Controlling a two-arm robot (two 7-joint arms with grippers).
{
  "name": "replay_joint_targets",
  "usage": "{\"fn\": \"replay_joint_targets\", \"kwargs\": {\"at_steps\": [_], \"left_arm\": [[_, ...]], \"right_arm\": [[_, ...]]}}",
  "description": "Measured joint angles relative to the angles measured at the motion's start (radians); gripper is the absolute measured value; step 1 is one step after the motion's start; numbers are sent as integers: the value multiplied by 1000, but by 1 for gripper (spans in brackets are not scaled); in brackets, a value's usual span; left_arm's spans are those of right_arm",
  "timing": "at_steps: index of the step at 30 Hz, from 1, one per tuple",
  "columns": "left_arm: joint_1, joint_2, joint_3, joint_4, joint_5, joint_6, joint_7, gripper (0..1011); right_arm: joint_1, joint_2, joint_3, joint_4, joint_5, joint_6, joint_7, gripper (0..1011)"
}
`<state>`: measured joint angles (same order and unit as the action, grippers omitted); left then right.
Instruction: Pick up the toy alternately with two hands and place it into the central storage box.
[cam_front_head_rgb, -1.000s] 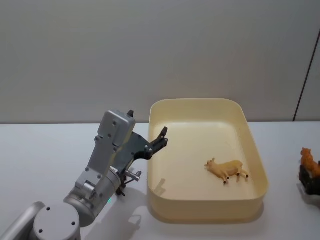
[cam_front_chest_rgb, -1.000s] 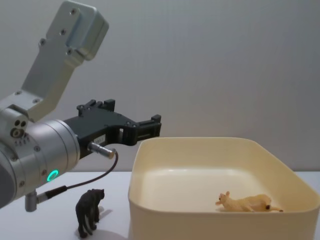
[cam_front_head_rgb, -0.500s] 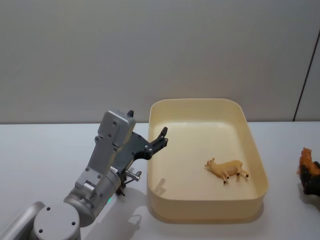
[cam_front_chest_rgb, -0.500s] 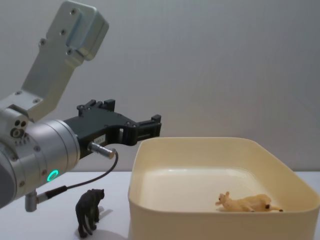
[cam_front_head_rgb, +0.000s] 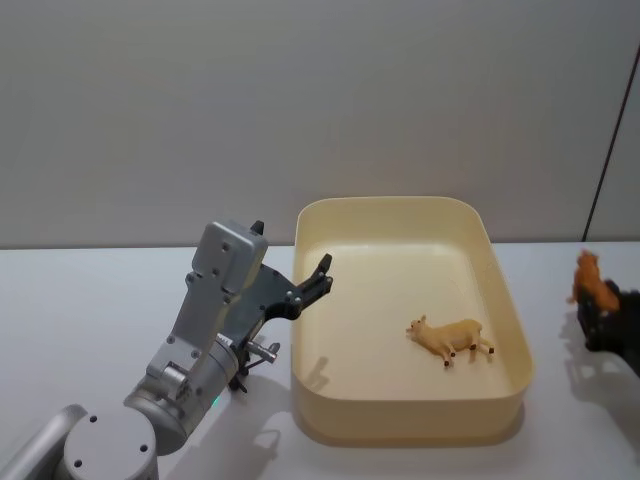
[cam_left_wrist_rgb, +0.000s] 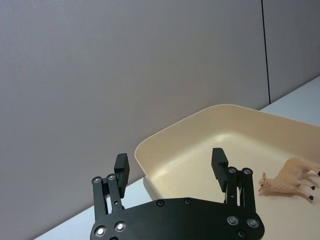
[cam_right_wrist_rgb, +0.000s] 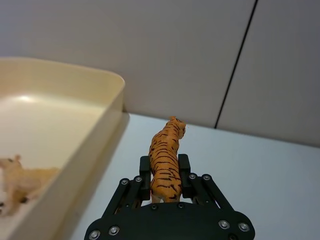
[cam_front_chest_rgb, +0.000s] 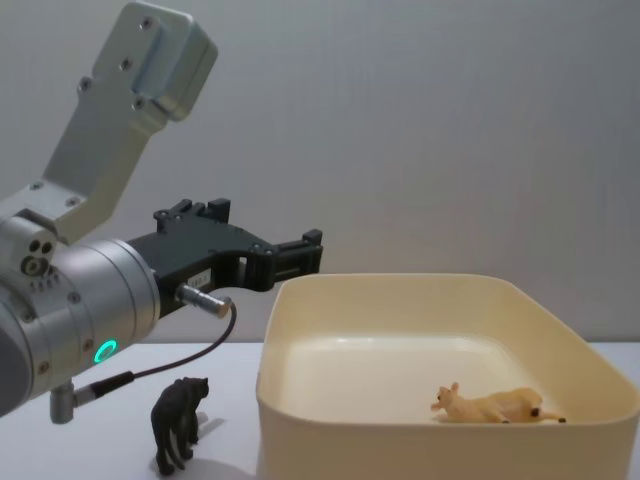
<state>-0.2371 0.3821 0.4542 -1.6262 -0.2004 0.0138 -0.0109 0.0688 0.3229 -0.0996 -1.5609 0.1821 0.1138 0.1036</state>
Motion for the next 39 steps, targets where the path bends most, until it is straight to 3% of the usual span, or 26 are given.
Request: {"fn": "replay_joint_targets", "kwargs": {"at_steps": [9, 22, 34, 39], "left_arm": [[0, 0, 0, 0, 0, 0, 0, 1002], [0, 0, 0, 0, 0, 0, 0, 1001], [0, 0, 0, 0, 0, 0, 0, 1002], [0, 0, 0, 0, 0, 0, 0, 1002]], "right_arm": [[30, -18, -10, -81, 51, -9, 69, 306], [107, -86, -63, -119, 91, 64, 173, 306], [168, -141, -120, -68, 27, 120, 230, 343], [187, -158, -141, -38, -13, 134, 243, 533]]}}
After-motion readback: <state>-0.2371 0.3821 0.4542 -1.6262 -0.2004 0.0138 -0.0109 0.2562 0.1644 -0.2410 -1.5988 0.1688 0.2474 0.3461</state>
